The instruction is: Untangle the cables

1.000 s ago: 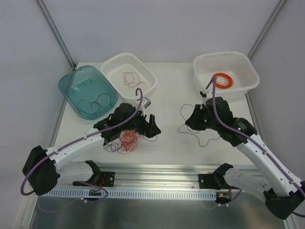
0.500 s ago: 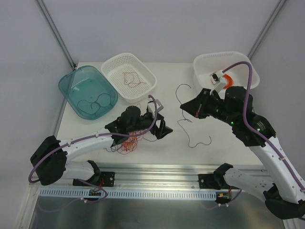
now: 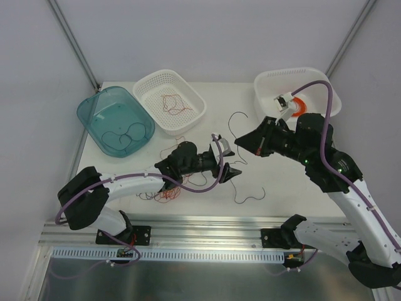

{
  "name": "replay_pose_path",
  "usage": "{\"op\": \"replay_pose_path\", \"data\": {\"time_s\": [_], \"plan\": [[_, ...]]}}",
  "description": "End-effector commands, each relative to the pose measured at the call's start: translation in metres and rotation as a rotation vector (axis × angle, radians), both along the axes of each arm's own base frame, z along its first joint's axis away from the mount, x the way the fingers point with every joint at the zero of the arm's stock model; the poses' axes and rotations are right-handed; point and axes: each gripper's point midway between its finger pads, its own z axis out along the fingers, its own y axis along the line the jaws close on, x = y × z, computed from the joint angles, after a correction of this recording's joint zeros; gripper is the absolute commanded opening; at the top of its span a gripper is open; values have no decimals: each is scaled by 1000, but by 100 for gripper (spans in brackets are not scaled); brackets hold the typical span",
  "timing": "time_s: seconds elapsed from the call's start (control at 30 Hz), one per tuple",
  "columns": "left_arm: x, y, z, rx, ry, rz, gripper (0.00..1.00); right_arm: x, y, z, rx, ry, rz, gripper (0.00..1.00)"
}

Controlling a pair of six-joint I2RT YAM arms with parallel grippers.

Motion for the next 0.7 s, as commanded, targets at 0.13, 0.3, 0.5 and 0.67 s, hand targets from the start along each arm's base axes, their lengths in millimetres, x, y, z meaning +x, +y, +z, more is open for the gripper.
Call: {"op": "replay_pose_path", "data": {"time_s": [0.13, 0.3, 0.5, 0.67], "plan": [[-2, -25, 42, -127, -97, -84, 38, -7, -4, 25, 57, -67, 7, 1], [-1, -21, 49, -137, -106, -67, 0, -5, -14, 14, 9, -75, -32, 1], [12, -5, 63, -121, -109, 17, 0, -3, -31, -2, -67, -85, -94, 1], [35, 22, 84, -90, -80, 118, 0, -2, -56, -22, -154, -99, -182, 11]]}}
